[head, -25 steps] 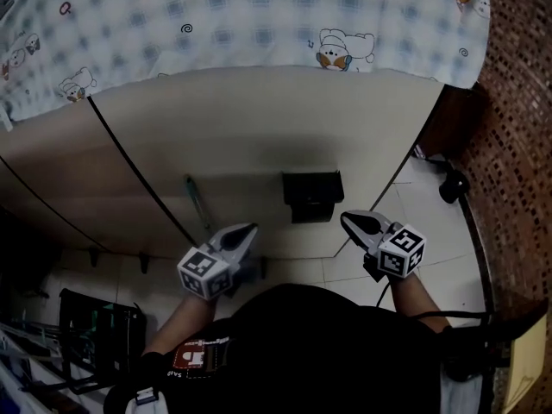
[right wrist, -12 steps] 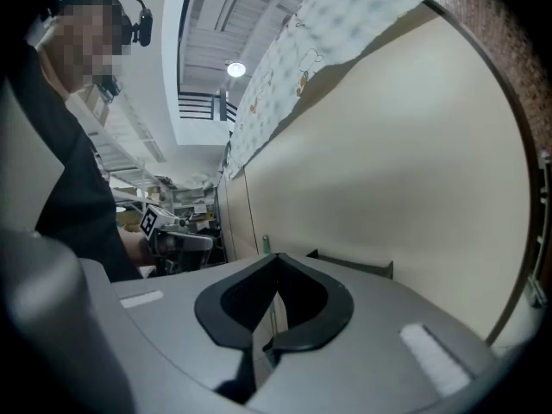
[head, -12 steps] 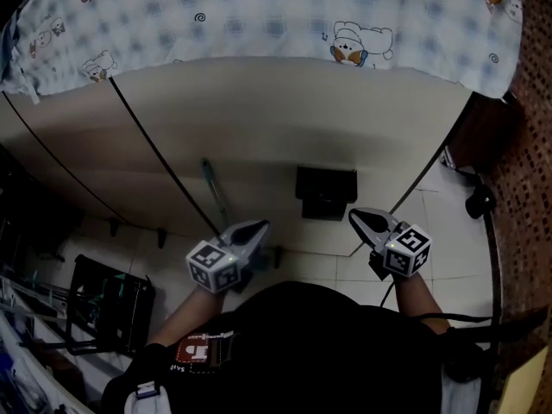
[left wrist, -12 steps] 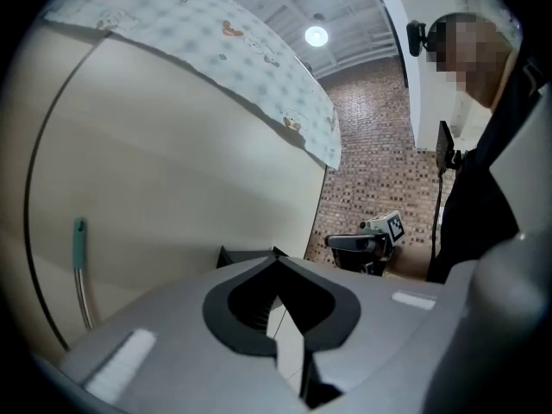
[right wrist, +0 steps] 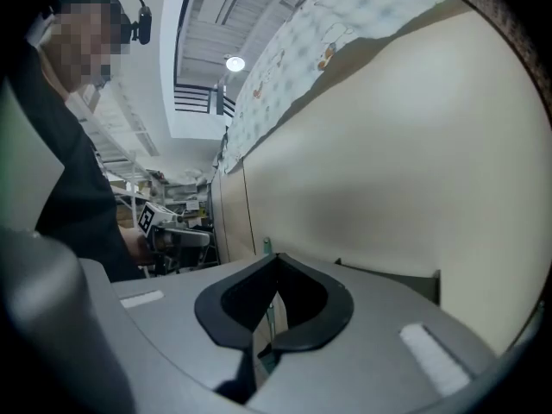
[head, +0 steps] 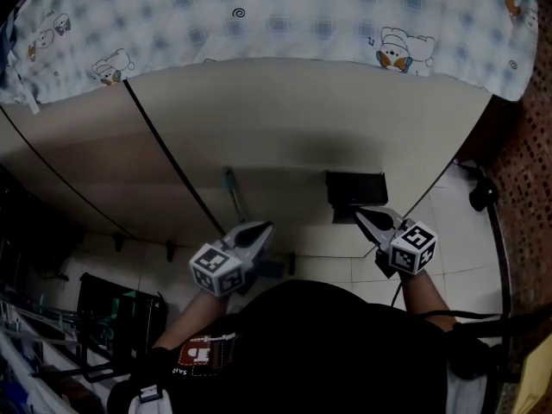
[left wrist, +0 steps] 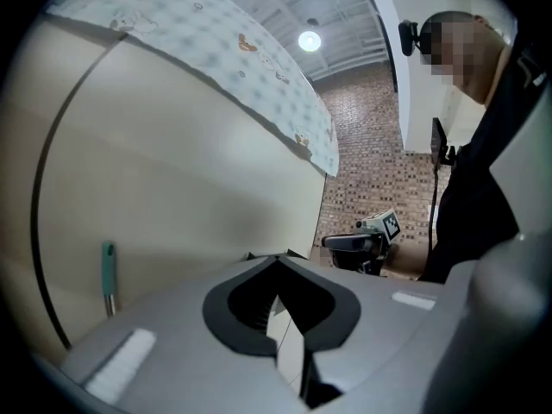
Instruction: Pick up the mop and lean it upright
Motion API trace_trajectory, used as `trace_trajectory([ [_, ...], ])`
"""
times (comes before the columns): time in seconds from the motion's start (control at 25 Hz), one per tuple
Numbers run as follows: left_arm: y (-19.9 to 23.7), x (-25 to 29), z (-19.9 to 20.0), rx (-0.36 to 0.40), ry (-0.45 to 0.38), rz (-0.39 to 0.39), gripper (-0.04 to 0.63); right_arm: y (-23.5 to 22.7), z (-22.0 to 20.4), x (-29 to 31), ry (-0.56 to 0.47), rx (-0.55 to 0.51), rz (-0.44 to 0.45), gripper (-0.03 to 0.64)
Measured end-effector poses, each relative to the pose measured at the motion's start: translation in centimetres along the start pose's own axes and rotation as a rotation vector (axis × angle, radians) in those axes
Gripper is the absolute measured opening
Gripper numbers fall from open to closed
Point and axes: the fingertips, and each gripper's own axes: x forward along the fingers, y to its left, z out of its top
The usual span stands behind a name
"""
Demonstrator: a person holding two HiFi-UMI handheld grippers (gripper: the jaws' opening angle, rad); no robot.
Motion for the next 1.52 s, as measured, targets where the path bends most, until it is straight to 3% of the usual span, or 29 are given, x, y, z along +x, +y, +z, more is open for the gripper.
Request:
trace_trajectory([
  [0.12, 4.4, -3.7, 0.6, 0.051, 0.004, -0.037, 0.002, 2.8, 0.6, 5.1, -0.018, -0.005, -0.046, 0.014],
  [0.28, 10.8, -9.8, 1.3, 0.096, 0.055, -0.081, 0.002, 7.6, 2.6, 11.9, -0.076, 0.082, -0.081, 0.014],
  [0.4, 14.5, -13.6, 2.7, 0.130, 0.071, -0.103, 0.002, 10.9, 3.5, 15.9, -0.063, 0.064, -0.106, 0.014],
  [0.56, 16.8, -16.1, 3.7, 0.112, 0.043, -0.122, 0.002, 14.0, 3.9, 18.9, -0.027, 0.061, -0.111, 0.014],
  [0.92, 14.3, -15.1, 3.6, 0.062, 0.003, -0.097, 0.002, 14.0, 4.2, 16.3, -0.014, 0.015, -0.074, 0.014],
  [1.12, 10.7, -13.0, 2.4, 0.045, 0.030, -0.059, 0.002, 13.3, 2.5, 13.5, -0.008, 0.018, 0.000, 0.014],
  [1.32, 8.5, -11.8, 2.0, 0.006, 0.005, -0.050, 0.002, 12.5, 0.2, 12.0, 0.024, 0.037, 0.033, 0.014],
  [1.52, 10.6, -13.4, 2.0, 0.016, 0.000, -0.064, 0.002, 14.0, 1.3, 13.9, 0.008, -0.005, 0.006, 0.014],
])
